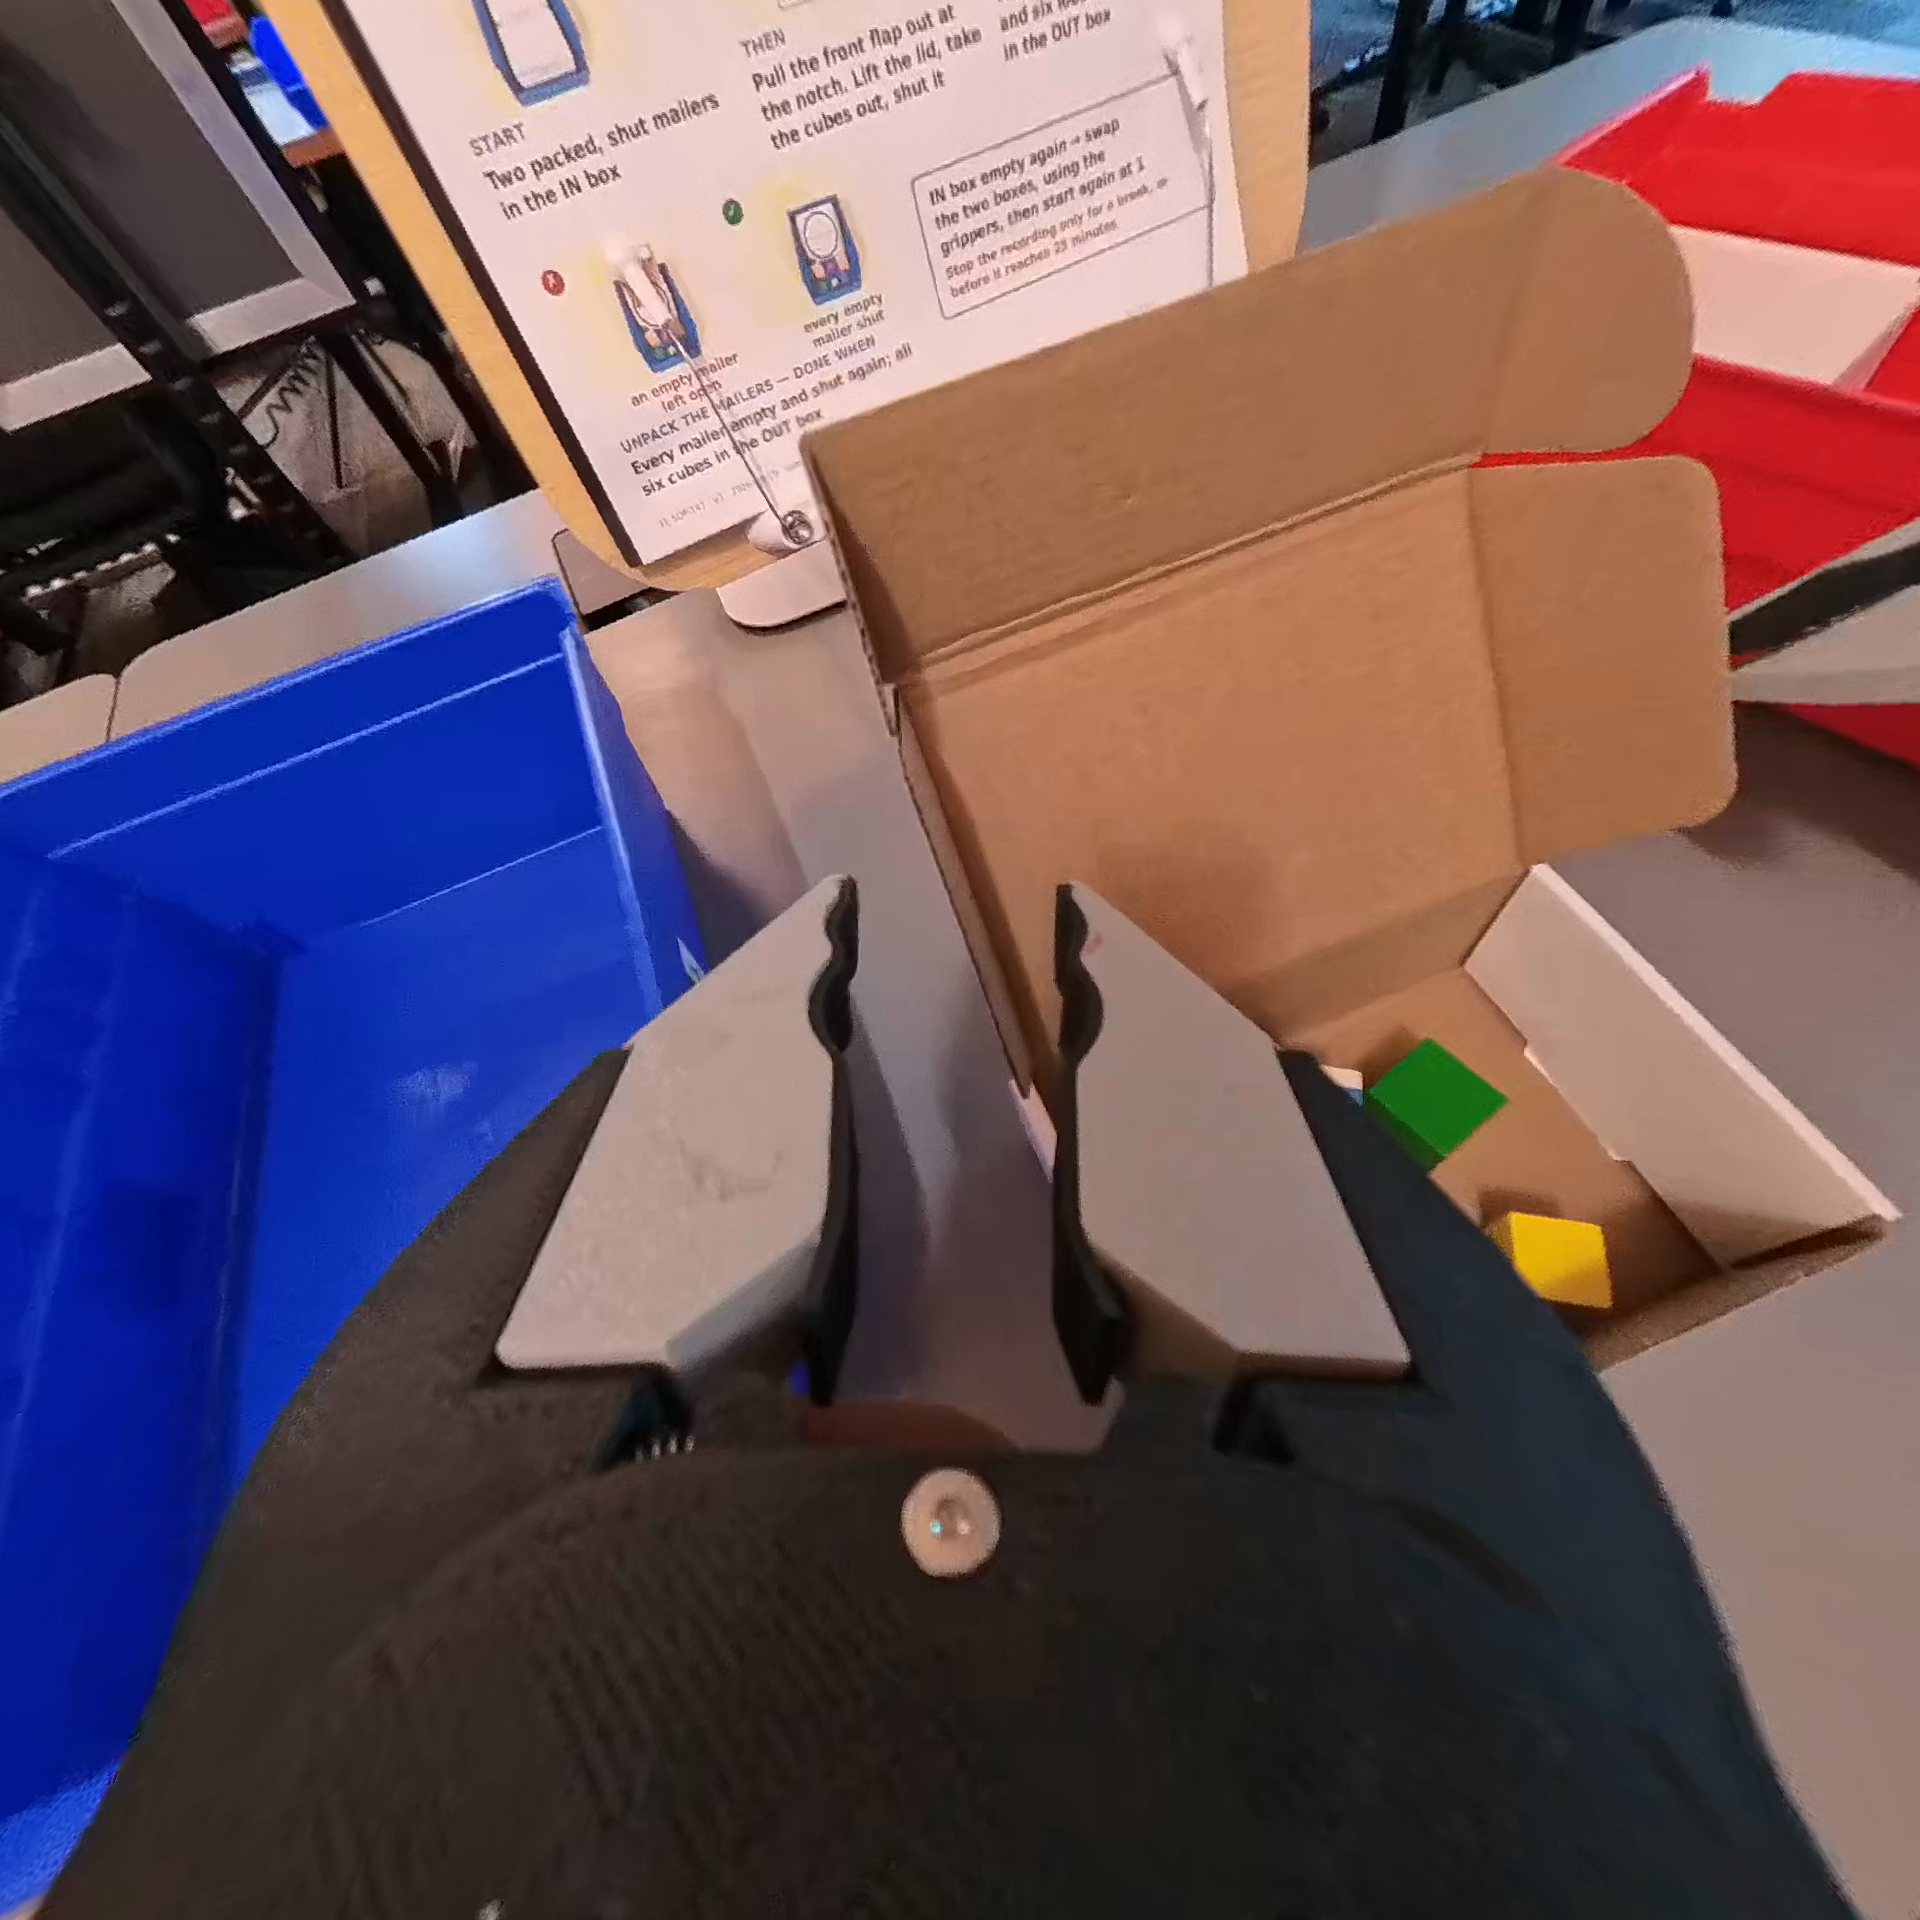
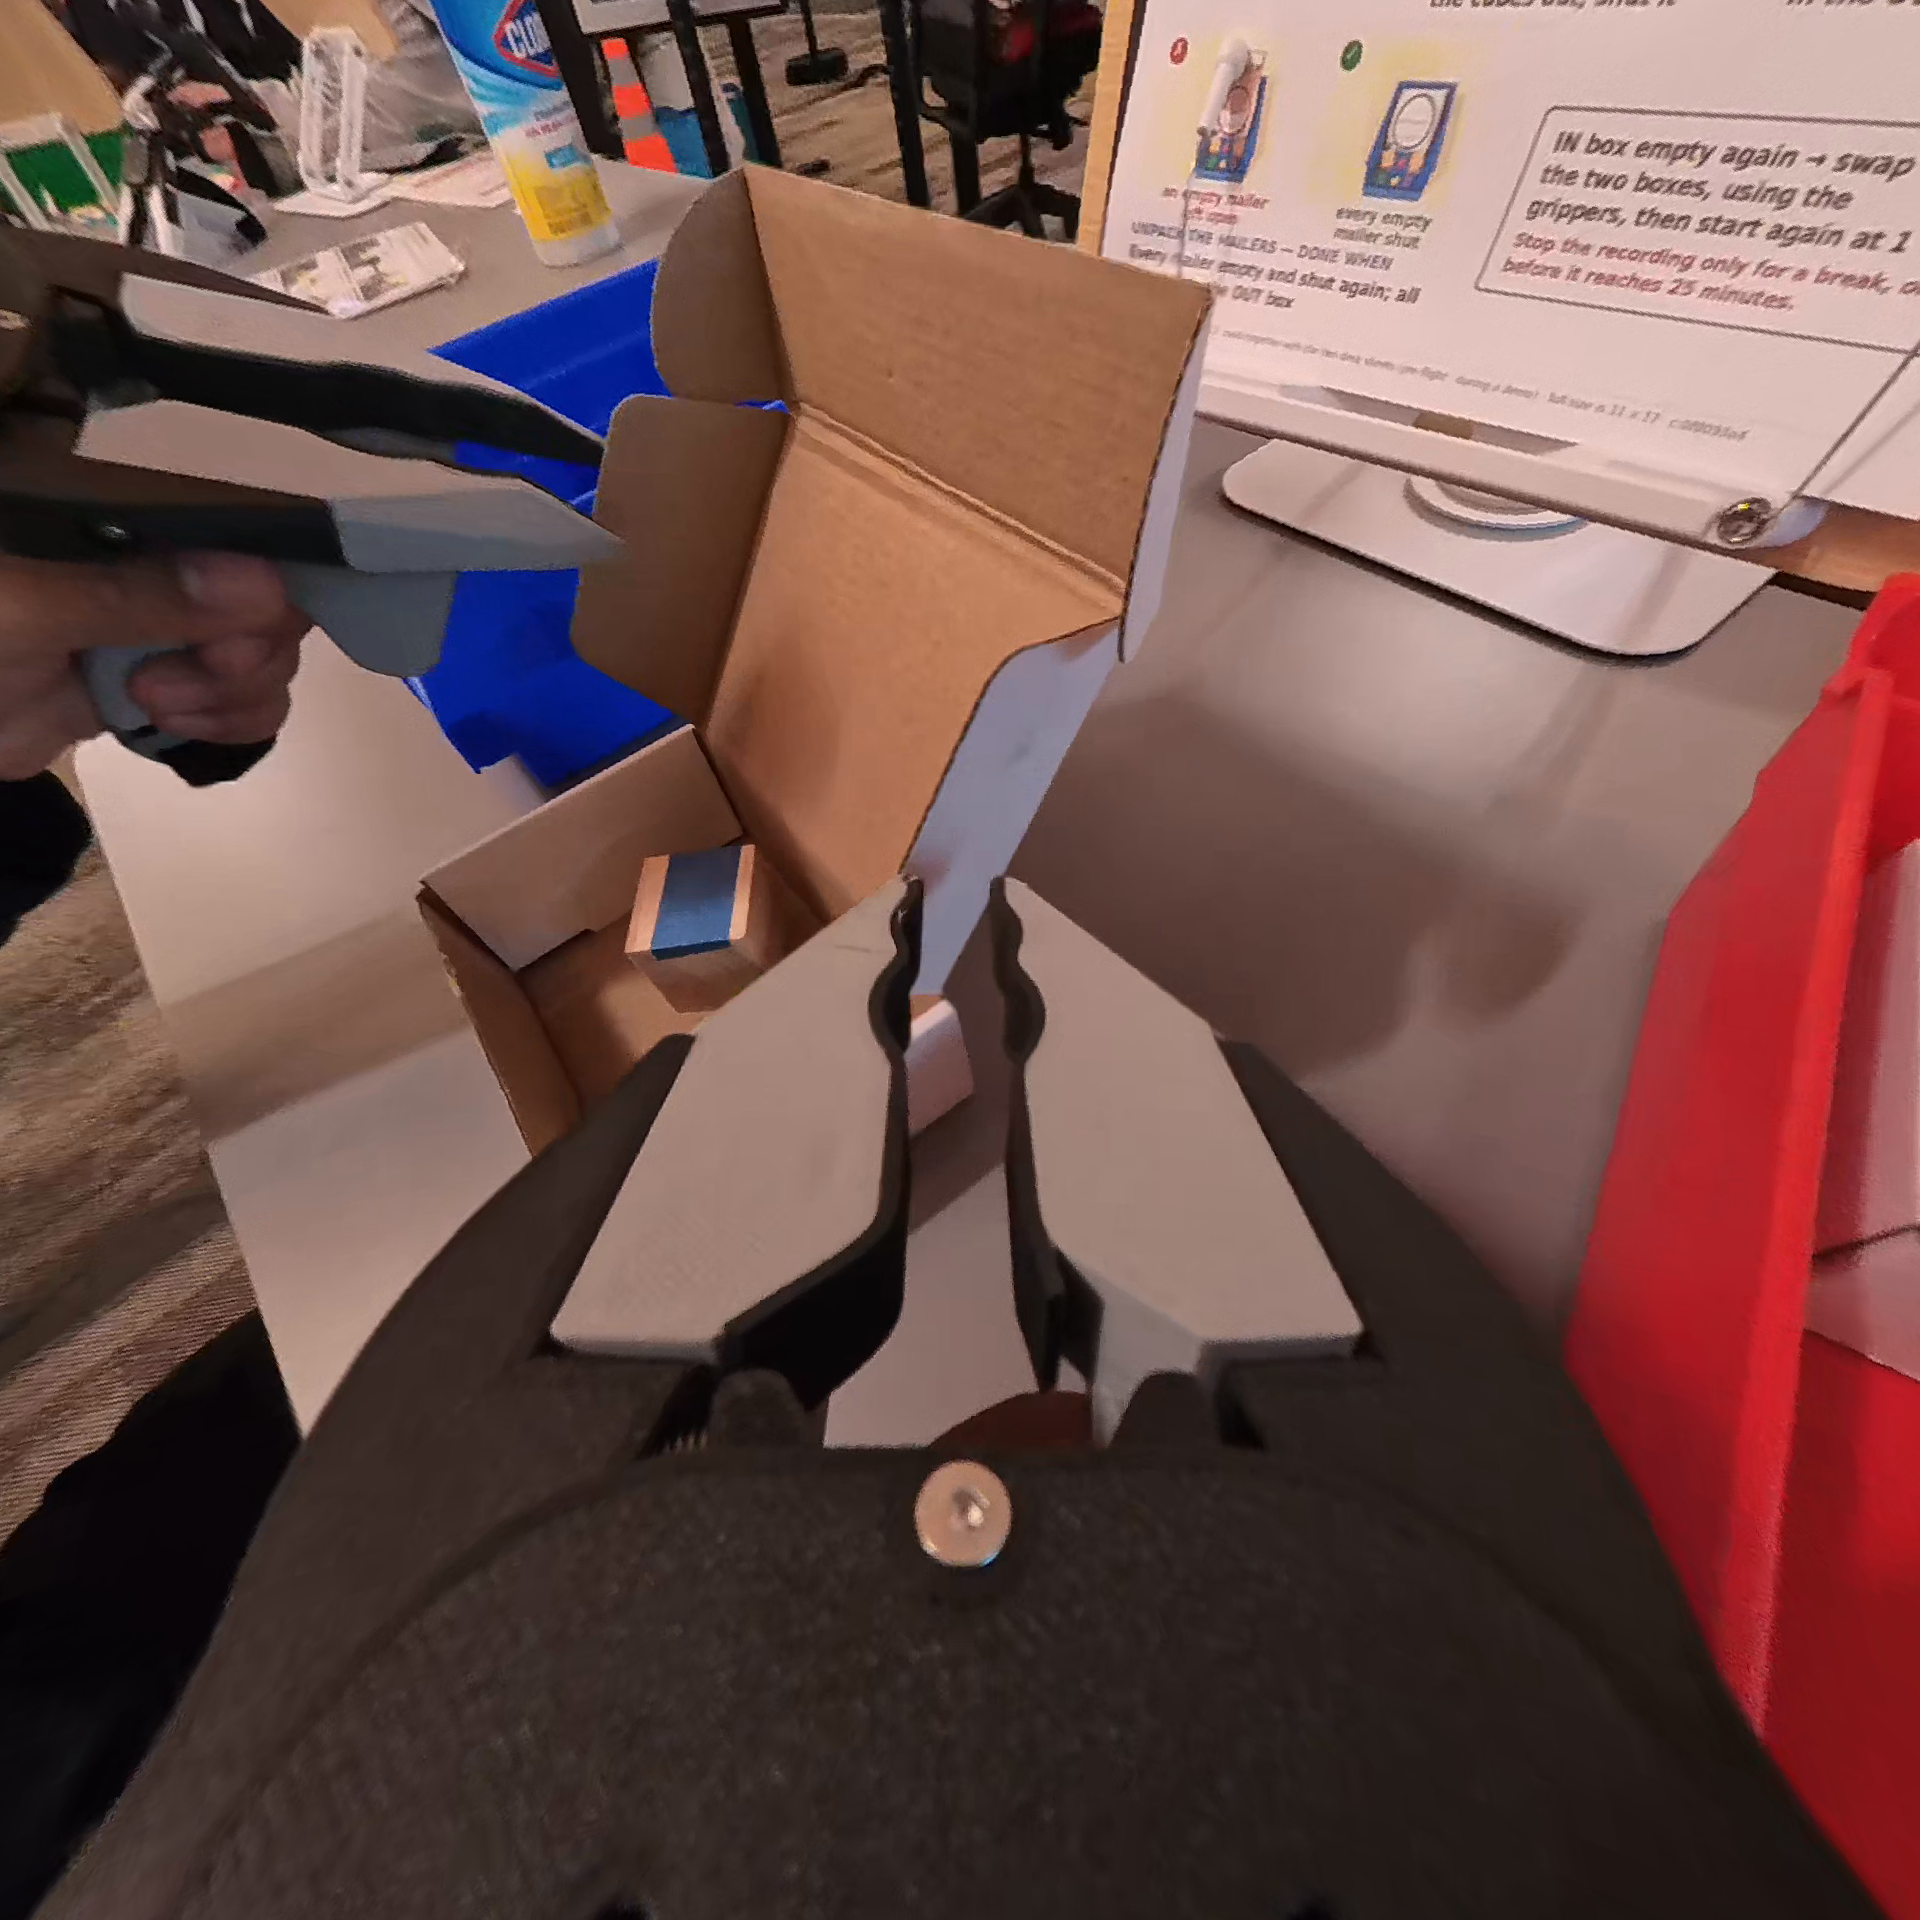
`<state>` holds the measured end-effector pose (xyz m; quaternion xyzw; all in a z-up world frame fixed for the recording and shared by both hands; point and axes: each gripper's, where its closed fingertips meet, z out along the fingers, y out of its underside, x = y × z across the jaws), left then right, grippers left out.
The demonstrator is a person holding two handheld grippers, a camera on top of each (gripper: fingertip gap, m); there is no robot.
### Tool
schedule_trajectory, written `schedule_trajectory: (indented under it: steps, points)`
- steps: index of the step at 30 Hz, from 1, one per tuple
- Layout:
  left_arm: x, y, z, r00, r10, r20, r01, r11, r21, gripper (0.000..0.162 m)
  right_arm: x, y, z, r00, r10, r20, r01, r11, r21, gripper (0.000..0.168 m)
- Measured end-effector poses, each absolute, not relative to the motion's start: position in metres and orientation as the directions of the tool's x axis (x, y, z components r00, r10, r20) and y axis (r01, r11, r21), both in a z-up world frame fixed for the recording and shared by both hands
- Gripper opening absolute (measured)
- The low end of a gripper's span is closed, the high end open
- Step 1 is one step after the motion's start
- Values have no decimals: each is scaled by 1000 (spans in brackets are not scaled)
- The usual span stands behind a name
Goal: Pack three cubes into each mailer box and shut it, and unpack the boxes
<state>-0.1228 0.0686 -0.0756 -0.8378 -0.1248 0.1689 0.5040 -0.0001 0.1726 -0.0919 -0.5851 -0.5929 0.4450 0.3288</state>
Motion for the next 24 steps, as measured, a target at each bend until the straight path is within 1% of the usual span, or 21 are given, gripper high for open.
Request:
schedule_trajectory:
  steps: [2, 4, 6, 7, 10, 16, 19, 24]
  points:
    - [-123, 72, -80, 919, 364, -154, 44, -481, -875, 32, -3, 167, -92, -128, 980, -150, 411, -85, -908, 12]
    - [-122, 76, -85, 932, 332, -148, 45, -508, -860, 18, -7, 162, -91, -150, 976, -156, 420, -80, -904, 11]
    - [-127, 76, -86, 924, 338, -180, 25, -521, -853, 5, -9, 160, -88, -158, 975, -156, 420, -76, -904, 14]
    - [-127, 75, -86, 922, 337, -190, 16, -523, -852, 4, -8, 157, -85, -177, 970, -168, 411, -82, -908, 21]
    - [-119, 75, -84, 936, 317, -154, 26, -497, -867, 4, -10, 153, -85, -204, 958, -200, 421, -98, -902, 19]
    - [-106, 63, -84, 918, 328, -225, -36, -495, -868, 7, -14, 155, -95, -173, 974, -149, 430, -62, -901, 17]
    - [-97, 56, -84, 913, 333, -236, -47, -489, -871, 8, -12, 151, -97, -167, 983, -73, 436, 7, -900, 16]
    - [-72, 42, -89, 909, 313, -275, -91, -494, -865, 11, -2, 142, -105, -163, 977, 134, 475, 197, -858, 15]
